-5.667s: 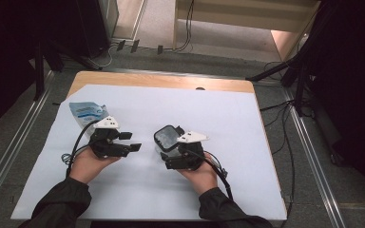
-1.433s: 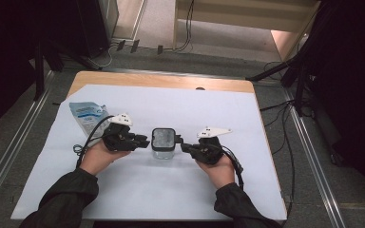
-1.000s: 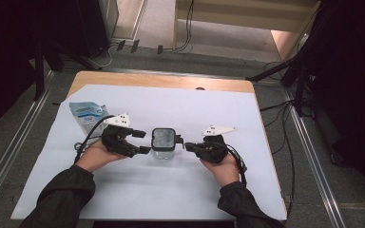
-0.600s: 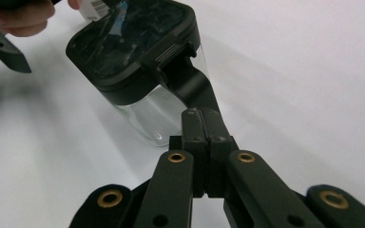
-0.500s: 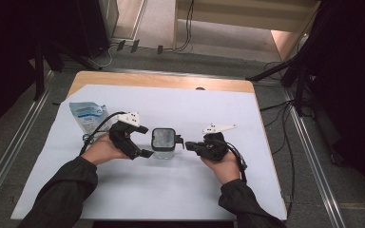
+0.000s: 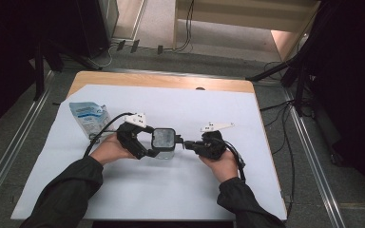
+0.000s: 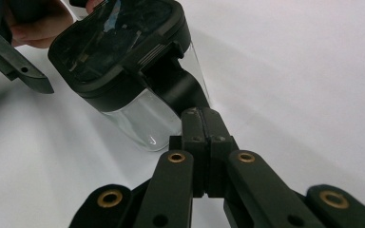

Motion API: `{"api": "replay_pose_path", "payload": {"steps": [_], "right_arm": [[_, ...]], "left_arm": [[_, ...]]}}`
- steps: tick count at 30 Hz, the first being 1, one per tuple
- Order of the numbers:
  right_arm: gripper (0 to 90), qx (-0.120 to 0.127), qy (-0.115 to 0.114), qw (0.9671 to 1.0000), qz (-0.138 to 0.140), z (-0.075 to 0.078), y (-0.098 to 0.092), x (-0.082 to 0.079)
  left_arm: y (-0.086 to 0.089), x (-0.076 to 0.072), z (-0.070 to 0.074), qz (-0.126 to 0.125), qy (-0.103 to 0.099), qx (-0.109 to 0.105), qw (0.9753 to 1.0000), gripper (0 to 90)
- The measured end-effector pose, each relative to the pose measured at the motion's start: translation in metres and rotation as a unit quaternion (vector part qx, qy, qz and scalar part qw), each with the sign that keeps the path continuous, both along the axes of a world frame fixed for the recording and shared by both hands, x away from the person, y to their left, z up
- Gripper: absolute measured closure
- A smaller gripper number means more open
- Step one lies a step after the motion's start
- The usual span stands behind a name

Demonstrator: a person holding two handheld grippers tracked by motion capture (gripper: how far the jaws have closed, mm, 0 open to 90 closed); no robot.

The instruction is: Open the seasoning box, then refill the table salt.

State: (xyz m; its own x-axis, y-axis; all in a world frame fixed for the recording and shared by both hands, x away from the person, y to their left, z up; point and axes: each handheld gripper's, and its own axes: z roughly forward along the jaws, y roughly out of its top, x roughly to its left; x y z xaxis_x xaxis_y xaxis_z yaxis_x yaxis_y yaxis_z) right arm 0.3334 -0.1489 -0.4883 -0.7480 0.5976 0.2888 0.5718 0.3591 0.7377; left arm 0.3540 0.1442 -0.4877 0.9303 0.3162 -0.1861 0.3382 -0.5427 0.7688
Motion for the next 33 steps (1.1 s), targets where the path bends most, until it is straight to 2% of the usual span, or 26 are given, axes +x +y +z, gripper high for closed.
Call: {"api": "replay_pose_path", "payload": {"steps": [2,6,12,15,18,21,29,33], "right_arm": [[90.0,-0.002,0.000,1.0000,-0.001,0.000,0.000,0.000],[90.0,-0.002,0.001,1.0000,-0.002,0.000,0.001,0.001],[90.0,-0.002,0.005,1.0000,-0.004,-0.001,0.000,0.001],[90.0,-0.002,0.005,1.0000,-0.005,-0.001,0.001,0.001],[90.0,-0.003,0.004,1.0000,-0.006,-0.001,0.001,0.001],[90.0,-0.002,0.005,1.0000,-0.005,-0.001,0.000,0.001],[90.0,-0.003,0.005,1.0000,-0.007,-0.001,0.001,0.000],[90.0,-0.003,0.005,1.0000,-0.007,-0.001,0.002,0.000]], "left_arm": [[-0.003,0.001,-0.002,0.000,-0.014,-0.003,0.9999,0.0],[-0.006,0.001,-0.004,-0.005,-0.012,-0.007,0.9999,0.2],[-0.012,0.003,-0.009,-0.004,0.003,-0.021,0.9998,0.5],[-0.013,0.003,-0.009,-0.001,-0.002,-0.017,0.9998,3.3],[-0.012,0.004,-0.010,0.005,-0.001,-0.028,0.9996,7.8],[-0.013,0.002,-0.010,0.006,-0.010,-0.023,0.9997,8.4],[-0.013,0.001,-0.006,0.006,-0.013,-0.019,0.9997,9.3],[-0.012,0.000,-0.003,0.010,-0.023,-0.017,0.9995,10.4]]}}
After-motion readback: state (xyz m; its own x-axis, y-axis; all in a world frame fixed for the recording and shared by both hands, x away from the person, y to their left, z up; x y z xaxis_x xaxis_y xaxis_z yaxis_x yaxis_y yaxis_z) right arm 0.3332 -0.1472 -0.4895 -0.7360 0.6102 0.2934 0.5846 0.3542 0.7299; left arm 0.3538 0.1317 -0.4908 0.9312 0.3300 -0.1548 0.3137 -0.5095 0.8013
